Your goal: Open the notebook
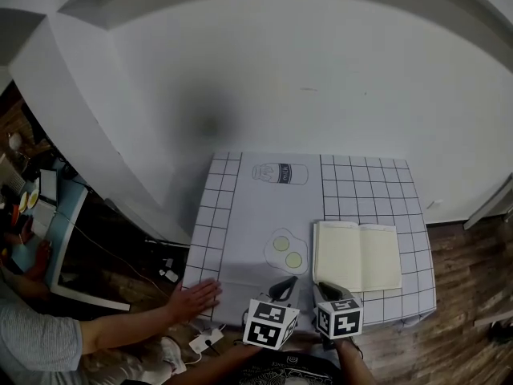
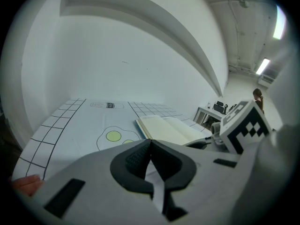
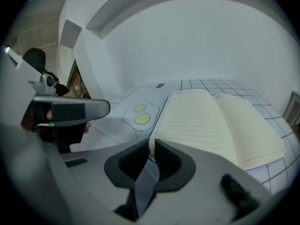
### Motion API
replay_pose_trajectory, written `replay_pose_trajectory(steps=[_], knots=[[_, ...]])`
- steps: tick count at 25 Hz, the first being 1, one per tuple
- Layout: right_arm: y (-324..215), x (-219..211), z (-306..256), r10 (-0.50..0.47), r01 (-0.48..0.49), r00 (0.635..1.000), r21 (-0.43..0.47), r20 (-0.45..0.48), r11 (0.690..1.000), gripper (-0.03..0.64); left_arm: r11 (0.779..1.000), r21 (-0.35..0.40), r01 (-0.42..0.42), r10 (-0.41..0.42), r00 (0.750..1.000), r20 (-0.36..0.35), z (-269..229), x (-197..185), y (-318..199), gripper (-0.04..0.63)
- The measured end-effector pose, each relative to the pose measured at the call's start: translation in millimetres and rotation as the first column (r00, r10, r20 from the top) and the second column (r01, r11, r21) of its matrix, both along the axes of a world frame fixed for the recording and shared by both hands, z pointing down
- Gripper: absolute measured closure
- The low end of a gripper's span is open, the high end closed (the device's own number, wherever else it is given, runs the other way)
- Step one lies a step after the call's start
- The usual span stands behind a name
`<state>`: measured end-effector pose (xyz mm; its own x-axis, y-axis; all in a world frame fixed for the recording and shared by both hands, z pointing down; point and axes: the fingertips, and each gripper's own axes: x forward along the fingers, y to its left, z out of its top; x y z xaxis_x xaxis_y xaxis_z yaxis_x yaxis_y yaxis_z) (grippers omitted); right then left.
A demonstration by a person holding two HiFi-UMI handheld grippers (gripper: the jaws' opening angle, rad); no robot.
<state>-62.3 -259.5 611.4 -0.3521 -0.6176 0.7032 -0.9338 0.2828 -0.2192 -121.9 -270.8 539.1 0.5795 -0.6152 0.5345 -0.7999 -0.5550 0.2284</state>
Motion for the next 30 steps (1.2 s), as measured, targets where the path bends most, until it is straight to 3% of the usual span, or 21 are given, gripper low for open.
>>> replay_pose_trajectory(steps=[11, 22, 30], knots=[[5.6, -9.5, 1.6, 0.019, -0.019, 0.998, -0.011, 0.058, 1.000, 0.506, 1.000, -0.016, 0.016, -0.017, 1.000, -0.010, 1.1, -12.0, 19.4, 0.584], [19.5, -16.3, -7.9, 0.016, -0.016, 0.998, -0.002, 0.067, 1.000, 0.516, 0.999, -0.044, 0.005, -0.006, 0.999, -0.033, 6.6, -11.1, 32.1, 0.584], [27.4, -12.8, -29.1, 0.025, -0.030, 0.996, 0.056, 0.083, 0.998, 0.554, 1.000, -0.021, 0.000, -0.001, 0.999, -0.036, -2.5, 0.8, 35.1, 0.584]])
